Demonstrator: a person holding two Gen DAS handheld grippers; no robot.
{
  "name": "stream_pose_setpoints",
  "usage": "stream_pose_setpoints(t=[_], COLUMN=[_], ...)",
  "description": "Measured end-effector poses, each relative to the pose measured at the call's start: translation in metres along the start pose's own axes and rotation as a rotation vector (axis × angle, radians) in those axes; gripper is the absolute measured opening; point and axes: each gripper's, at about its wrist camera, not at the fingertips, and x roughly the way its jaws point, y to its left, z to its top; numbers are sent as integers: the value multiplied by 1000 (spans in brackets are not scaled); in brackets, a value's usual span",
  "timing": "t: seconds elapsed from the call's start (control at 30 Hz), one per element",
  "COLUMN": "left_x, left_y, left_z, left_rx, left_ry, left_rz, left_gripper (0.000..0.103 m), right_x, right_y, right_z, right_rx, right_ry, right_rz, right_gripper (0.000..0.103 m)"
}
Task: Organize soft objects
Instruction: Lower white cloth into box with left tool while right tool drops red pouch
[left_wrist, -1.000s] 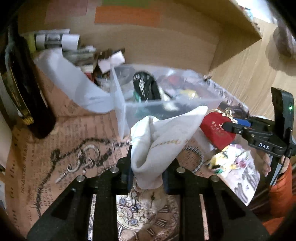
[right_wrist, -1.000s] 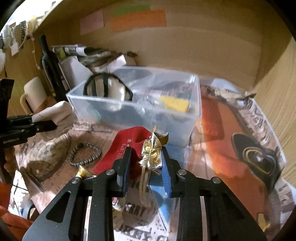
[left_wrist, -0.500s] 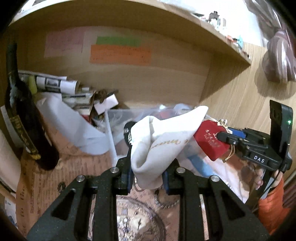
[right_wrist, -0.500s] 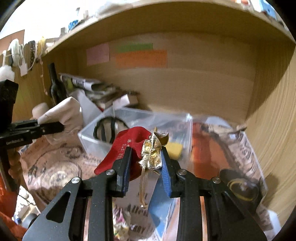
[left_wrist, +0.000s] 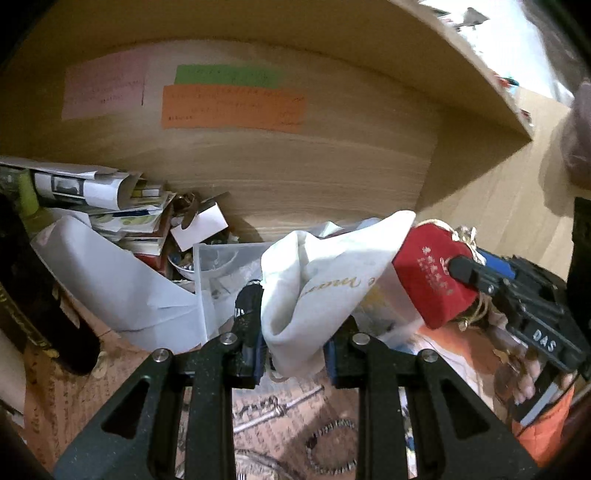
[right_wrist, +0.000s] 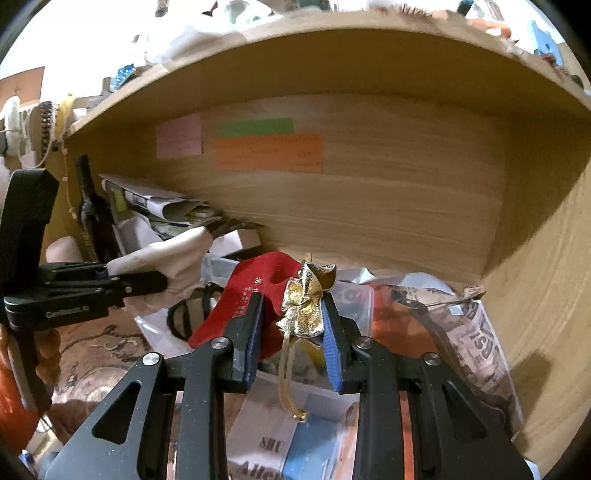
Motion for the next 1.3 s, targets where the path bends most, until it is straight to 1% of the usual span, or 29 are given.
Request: stream_pose_setpoints(t=[0.1, 0.2, 0.47, 0.6, 0.73, 0.8, 0.83, 0.9, 0.97, 1.07, 1.2, 1.3], left_x=[13, 25, 63, 79, 87, 91, 93, 93, 93, 87, 73, 57], left_y=[2, 3, 5, 3, 2, 2, 3, 2, 1, -3, -7, -10], left_z=[5, 7, 7, 4, 0, -2, -3, -5, -6, -8, -10, -9], left_rx=[-15, -14, -7, 18, 27, 25, 25, 24, 27, 42, 63, 69], left_ry=[12, 21, 80, 108, 134, 148, 157, 170, 174, 165, 141, 117], left_rz=[2, 25, 58, 67, 71, 69, 66, 61, 54, 46, 37, 23], left_gripper=[25, 25, 25, 25, 25, 25, 26, 31, 40, 49, 51, 51], right_x=[12, 26, 74, 93, 102, 105, 106, 108, 107, 103, 93, 80], right_y=[-3, -7, -17, -19, -19, -19, -19, -19, -18, -16, -14, -12], right_z=[1, 1, -6, -12, -18, -20, -20, -21, -21, -19, -16, -13], right_rx=[8, 26, 51, 49, 47, 46, 44, 40, 38, 33, 35, 29], right_ry=[15, 41, 144, 195, 230, 243, 248, 256, 263, 261, 249, 222], right_rz=[-10, -11, -31, -31, -22, -18, -19, -19, -17, -15, 0, 1], right_gripper=[27, 27, 27, 27, 27, 30, 30, 31, 33, 33, 34, 40])
